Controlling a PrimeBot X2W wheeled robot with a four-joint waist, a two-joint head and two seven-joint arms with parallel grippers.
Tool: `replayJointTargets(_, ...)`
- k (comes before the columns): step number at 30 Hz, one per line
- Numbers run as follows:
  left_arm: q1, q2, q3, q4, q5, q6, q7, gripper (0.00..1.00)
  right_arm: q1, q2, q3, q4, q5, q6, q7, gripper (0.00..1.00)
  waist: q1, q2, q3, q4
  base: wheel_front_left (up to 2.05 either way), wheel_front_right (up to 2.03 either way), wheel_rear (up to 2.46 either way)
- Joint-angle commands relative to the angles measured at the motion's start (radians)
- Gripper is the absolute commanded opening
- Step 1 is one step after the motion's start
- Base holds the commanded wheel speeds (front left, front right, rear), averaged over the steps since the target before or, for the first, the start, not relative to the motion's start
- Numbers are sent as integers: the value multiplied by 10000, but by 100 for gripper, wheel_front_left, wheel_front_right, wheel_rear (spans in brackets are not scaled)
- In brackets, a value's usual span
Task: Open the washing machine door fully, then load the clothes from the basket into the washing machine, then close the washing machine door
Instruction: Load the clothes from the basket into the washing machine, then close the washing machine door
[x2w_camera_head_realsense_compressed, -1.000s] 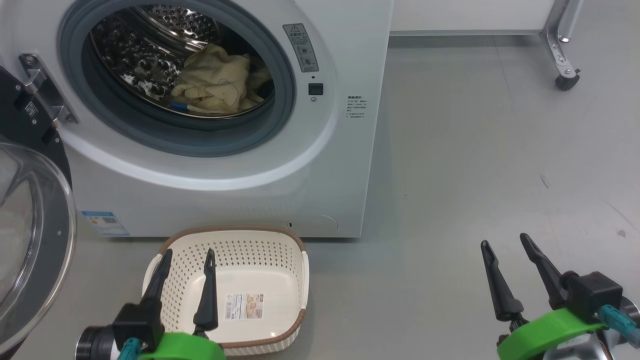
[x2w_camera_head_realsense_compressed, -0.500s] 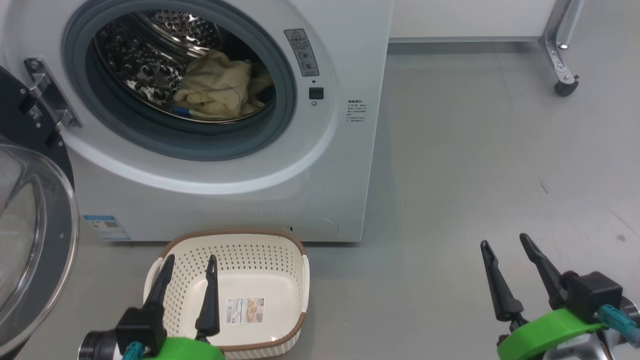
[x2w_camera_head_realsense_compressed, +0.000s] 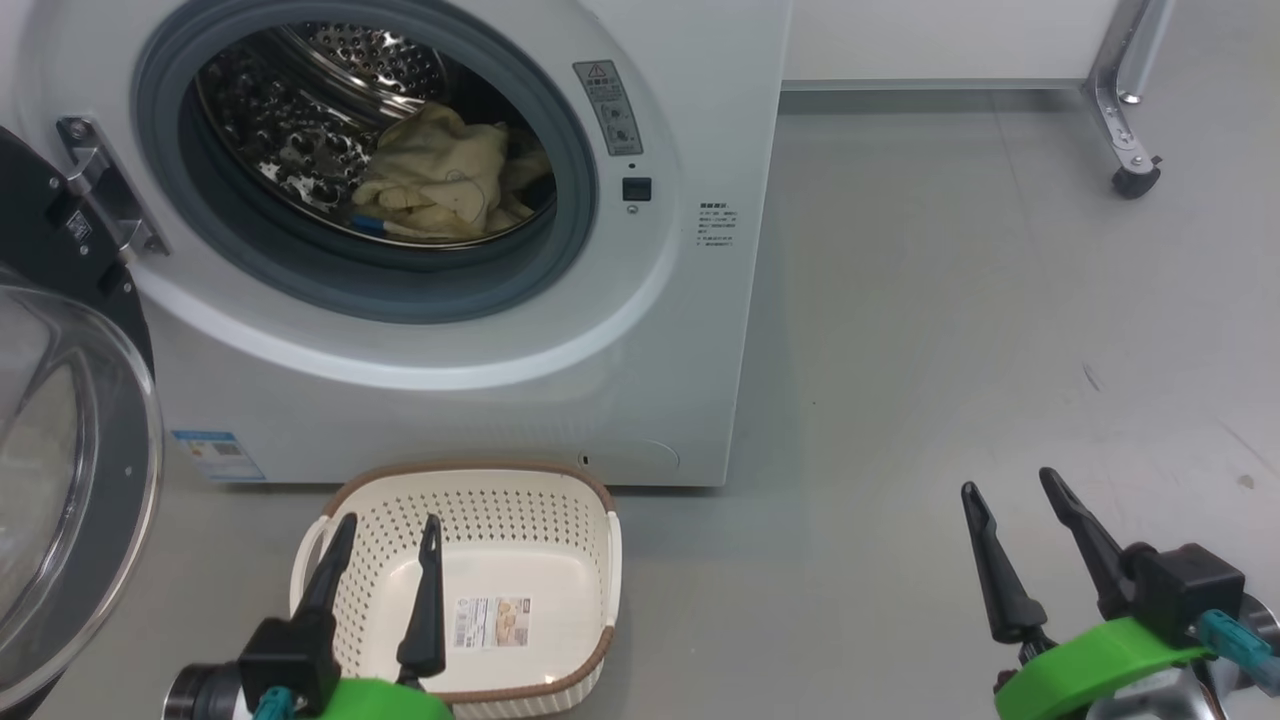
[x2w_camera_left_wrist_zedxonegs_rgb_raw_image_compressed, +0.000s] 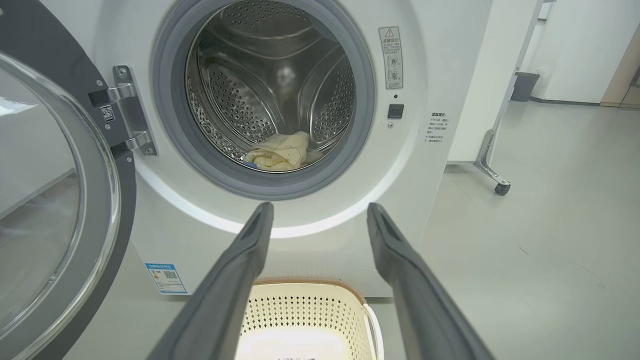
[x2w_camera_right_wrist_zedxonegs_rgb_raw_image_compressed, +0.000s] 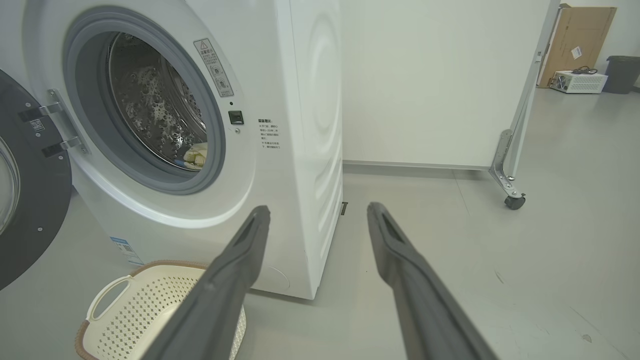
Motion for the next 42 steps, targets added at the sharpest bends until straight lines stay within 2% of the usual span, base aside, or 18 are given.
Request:
replayJointTargets(1,-340,178,369,-242,-46,1473,-23,100,-194,-89,165,-333,2,37,-21,100,0,0,-1,5,0,0,0)
replayJointTargets(12,-388,205,263,-252,6,1560,40,100,-206,-89,158,-338,17,37,-19,100,0,0,-39,22,-51,51,0)
replayJointTargets(29,-409,255,191,-328,-110,1419,18,100,-171,-89,150,-363,44,37,-27,100,0,0,-52,92,-162,161,0)
replayJointTargets(42,-412,302,162,-382,-77,1496,2,100,-176,-89,145,-365,41,37,-29,100,0,0,-4,103,-25,25,0)
